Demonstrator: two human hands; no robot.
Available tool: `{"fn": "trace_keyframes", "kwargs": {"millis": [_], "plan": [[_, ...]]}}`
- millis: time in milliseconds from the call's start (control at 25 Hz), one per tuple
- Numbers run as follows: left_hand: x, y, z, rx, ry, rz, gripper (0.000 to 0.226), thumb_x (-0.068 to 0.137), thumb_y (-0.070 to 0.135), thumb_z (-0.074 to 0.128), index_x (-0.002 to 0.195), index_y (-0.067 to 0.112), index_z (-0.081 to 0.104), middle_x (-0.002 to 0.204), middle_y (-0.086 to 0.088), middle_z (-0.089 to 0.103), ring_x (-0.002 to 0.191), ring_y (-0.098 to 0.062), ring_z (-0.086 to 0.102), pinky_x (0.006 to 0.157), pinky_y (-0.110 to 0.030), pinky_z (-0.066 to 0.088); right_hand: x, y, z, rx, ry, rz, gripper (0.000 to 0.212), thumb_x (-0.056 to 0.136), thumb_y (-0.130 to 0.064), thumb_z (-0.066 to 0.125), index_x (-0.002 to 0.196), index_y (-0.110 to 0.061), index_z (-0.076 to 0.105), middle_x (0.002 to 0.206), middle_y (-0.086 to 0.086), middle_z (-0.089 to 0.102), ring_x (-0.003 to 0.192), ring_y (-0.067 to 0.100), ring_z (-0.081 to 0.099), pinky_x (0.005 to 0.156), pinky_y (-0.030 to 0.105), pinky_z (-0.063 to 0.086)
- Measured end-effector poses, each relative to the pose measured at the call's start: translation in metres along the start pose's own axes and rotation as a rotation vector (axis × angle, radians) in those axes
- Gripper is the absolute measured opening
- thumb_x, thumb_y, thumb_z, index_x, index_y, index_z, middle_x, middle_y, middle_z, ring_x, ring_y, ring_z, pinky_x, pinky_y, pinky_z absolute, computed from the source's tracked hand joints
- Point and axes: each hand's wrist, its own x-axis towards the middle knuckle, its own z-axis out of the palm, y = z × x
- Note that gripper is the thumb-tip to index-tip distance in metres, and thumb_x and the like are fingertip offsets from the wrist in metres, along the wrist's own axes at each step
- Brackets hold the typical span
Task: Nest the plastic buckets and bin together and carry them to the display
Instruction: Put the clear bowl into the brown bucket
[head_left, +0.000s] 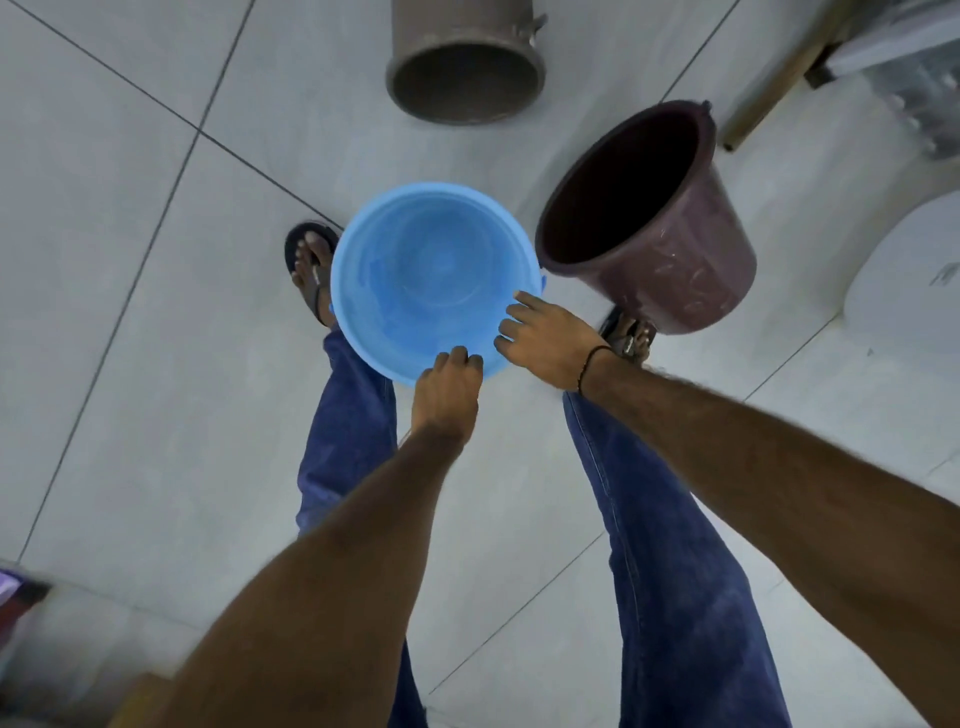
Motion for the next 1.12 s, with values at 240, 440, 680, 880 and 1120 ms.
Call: {"fn": "trace_keyframes", "kwargs": {"millis": [240,440,680,880,1120], "plan": [[-0.004,0.042,-0.041,-0.171,0.147,-0.003,0.009,0.094,0.008,0.046,0.095,0.007,0.056,0.097,-0.011,0.057,0.09,-0.03,0.056,0.062,-0.038,0.042,-0.035,0.043,-0.033,0.124,0.151,0.337,0.043,0.087,-0.005,0.052,0.13,-0.008,0.055,0.125,0.013,0.062,0.128,0.033,0.047,0.12,0.047,0.024],[0.073,0.133,-0.08,-0.457,0.264,0.098,0.038,0.093,0.0,0.047,0.132,0.003,0.049,0.13,-0.017,0.054,0.115,-0.032,0.054,0.09,-0.041,0.049,-0.059,0.135,-0.033,0.149,-0.083,0.413,0.029,0.096,-0.025,0.049,0.118,-0.012,0.064,0.12,0.008,0.067,0.116,0.026,0.058,0.109,0.041,0.036],[0.139,0.167,-0.052,-0.414,0.094,0.143,0.025,0.095,0.003,0.044,0.119,0.002,0.05,0.121,-0.018,0.061,0.109,-0.037,0.06,0.082,-0.048,0.051,-0.08,0.181,0.003,0.095,-0.274,0.29,0.017,0.09,-0.033,0.061,0.093,-0.02,0.071,0.086,0.003,0.067,0.087,0.027,0.068,0.075,0.04,0.055],[0.128,0.206,-0.081,-0.088,0.206,0.35,0.023,0.095,0.011,0.05,0.117,0.009,0.055,0.11,-0.012,0.067,0.097,-0.032,0.065,0.077,-0.041,0.054,-0.152,0.202,0.007,0.257,-0.156,0.373,0.028,0.09,-0.04,0.061,0.098,-0.017,0.072,0.085,0.008,0.067,0.076,0.029,0.065,0.062,0.035,0.049],[0.137,0.248,-0.103,0.35,0.22,0.565,0.031,0.091,0.012,0.057,0.121,0.019,0.06,0.111,-0.003,0.07,0.097,-0.023,0.065,0.089,-0.032,0.05,-0.202,0.172,0.054,0.512,0.007,0.749,0.021,0.092,-0.032,0.061,0.106,-0.018,0.071,0.099,0.009,0.071,0.09,0.031,0.068,0.075,0.037,0.055]]}}
